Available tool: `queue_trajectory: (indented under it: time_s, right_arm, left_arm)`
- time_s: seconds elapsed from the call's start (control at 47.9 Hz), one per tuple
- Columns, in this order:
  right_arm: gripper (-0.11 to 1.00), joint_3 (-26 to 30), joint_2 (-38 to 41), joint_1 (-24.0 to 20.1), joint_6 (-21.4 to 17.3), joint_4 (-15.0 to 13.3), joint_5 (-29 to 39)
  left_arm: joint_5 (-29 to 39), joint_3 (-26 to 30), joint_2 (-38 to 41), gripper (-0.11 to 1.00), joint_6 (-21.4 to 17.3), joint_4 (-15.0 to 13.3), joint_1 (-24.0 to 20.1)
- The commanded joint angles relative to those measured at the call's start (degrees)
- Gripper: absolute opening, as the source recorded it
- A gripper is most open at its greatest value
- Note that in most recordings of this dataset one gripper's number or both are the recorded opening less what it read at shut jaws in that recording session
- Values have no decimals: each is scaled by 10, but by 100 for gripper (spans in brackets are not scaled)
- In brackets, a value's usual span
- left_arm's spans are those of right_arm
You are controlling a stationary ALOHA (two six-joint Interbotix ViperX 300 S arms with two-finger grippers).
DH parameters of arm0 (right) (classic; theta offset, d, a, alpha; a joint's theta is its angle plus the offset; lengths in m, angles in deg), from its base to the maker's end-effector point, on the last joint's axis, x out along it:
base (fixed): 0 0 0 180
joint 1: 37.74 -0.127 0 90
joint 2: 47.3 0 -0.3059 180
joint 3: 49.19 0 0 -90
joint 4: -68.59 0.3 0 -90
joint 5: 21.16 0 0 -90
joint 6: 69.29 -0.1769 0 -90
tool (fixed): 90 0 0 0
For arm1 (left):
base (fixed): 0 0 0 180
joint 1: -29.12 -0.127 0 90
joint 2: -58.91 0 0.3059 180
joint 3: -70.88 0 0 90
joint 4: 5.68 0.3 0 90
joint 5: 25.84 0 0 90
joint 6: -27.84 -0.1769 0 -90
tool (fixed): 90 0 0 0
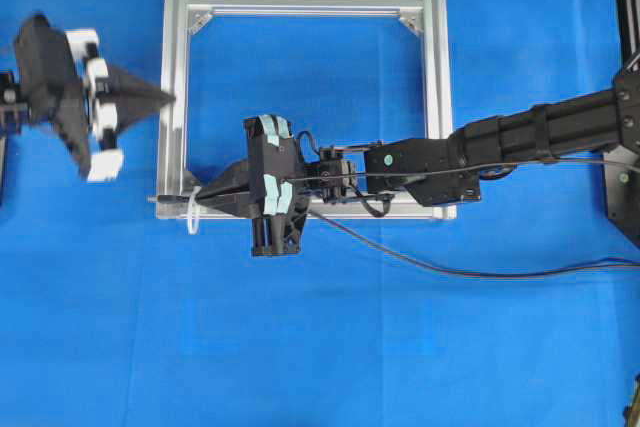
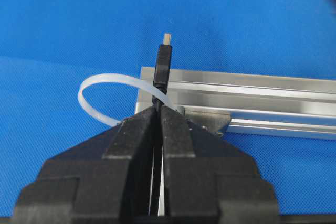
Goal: Insert the wire through the string loop located on the left side.
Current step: 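Move the left gripper down toward the plug emerging from the loop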
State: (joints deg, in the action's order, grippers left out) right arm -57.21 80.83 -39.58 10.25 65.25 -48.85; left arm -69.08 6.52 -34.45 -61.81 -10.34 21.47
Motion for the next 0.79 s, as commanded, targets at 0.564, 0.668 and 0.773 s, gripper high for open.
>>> queue_trajectory:
  time_s: [0.564, 0.668, 0.773]
  right_arm:
    - [-10, 13, -13, 2, 0, -1, -10]
    - [-10, 12, -13, 2, 0, -1, -10]
    - [-10, 12, -13, 3, -1, -1, -10]
  left_arm:
    - [19, 1, -50, 0, -6, 2, 187]
    - [29, 5, -47, 0, -11, 2, 187]
    - [35, 4, -47, 0, -11, 2, 187]
